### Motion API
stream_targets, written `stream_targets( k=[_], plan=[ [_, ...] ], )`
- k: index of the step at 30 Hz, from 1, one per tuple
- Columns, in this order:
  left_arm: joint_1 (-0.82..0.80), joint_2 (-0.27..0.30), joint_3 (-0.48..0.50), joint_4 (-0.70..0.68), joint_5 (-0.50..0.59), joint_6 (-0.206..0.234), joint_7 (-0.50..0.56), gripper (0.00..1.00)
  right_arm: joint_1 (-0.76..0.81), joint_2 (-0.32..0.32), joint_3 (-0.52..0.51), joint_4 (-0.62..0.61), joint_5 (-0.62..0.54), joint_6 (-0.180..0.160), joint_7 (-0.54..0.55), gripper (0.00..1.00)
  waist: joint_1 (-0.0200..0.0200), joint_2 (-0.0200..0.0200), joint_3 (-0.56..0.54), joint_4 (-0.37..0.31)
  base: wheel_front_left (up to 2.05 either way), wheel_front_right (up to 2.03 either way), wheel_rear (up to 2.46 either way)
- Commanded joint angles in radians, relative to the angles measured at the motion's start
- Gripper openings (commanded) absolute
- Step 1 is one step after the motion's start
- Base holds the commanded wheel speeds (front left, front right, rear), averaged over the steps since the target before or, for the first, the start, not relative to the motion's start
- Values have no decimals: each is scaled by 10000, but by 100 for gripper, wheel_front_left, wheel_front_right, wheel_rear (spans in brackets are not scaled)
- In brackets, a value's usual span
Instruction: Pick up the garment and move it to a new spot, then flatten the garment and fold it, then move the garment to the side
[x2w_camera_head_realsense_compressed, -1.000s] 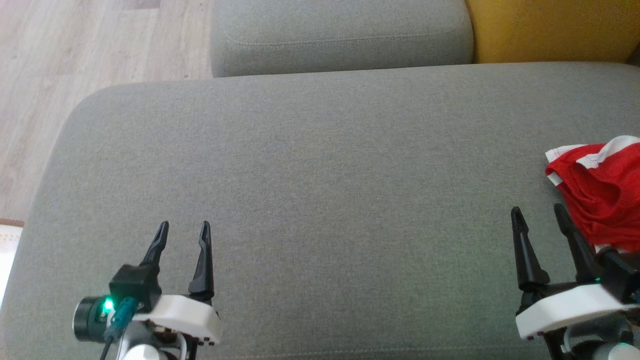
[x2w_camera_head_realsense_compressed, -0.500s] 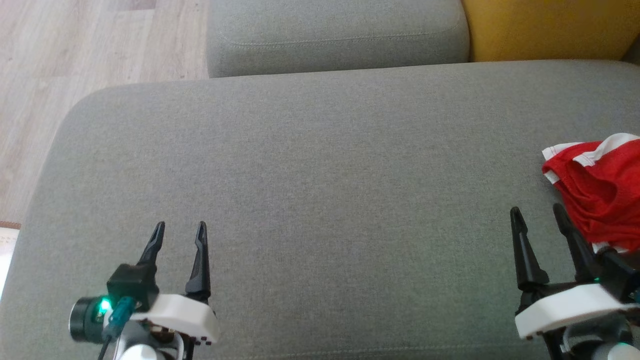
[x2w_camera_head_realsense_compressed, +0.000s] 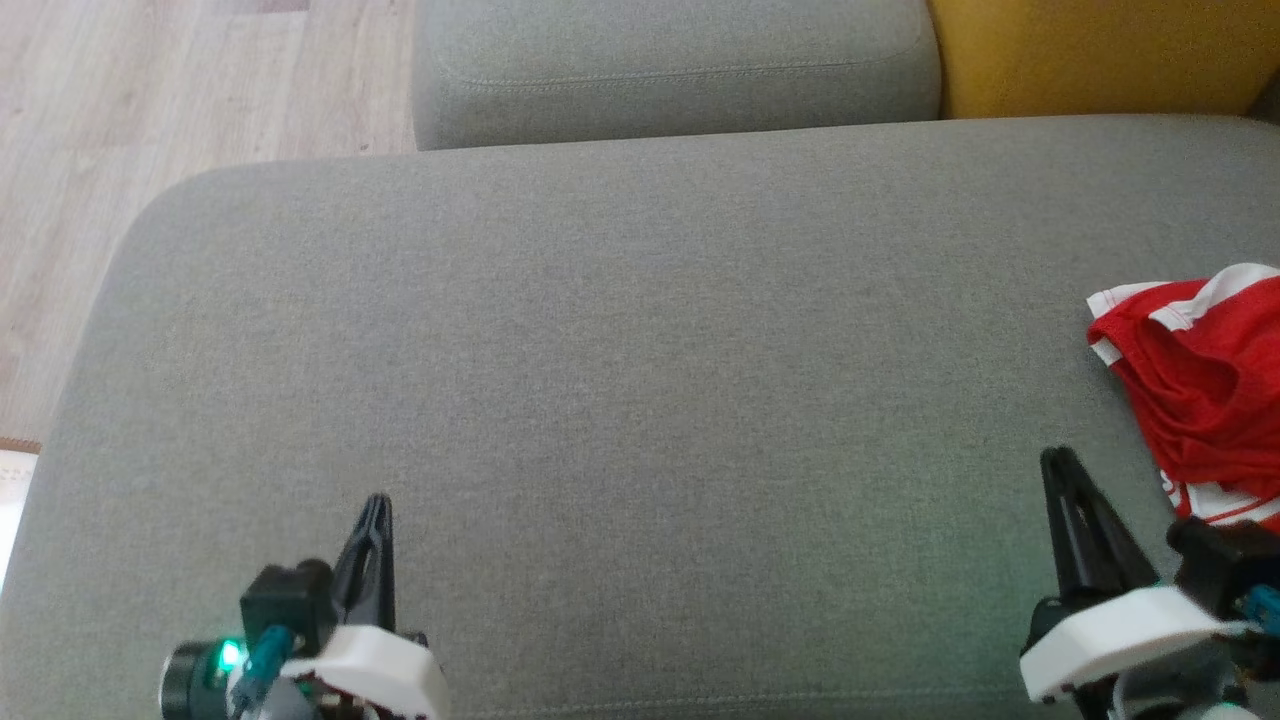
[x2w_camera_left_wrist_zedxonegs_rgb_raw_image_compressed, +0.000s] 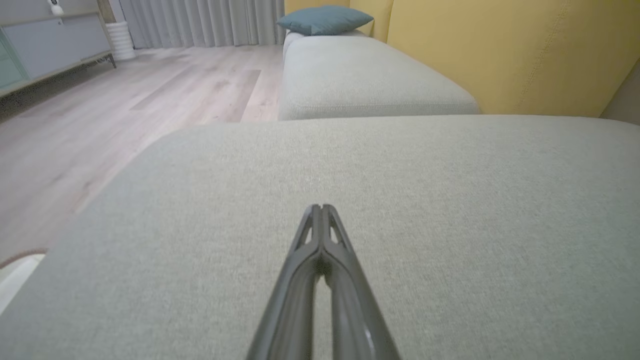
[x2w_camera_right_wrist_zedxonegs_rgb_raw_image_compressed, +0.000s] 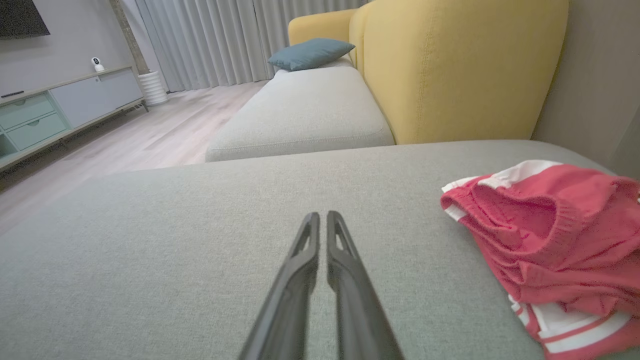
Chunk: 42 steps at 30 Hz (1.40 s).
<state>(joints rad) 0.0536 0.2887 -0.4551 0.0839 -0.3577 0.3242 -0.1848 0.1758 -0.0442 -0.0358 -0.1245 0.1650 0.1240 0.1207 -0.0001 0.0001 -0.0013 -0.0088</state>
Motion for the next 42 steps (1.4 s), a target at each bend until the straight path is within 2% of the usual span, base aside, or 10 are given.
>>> stream_targets(
  k=[1,42],
  plan=[
    [-282,68,150,-300,-229,-56,30,0,-153,-6,20,-309,233,1,-45,0,1,-1,1,1,0,0,0],
    [-750,-596,1803,403,-4526,-1581,862,0,-1059,-240,27,1043,5246,23,-271,0,1,-1,14,30,0,0,0]
  ],
)
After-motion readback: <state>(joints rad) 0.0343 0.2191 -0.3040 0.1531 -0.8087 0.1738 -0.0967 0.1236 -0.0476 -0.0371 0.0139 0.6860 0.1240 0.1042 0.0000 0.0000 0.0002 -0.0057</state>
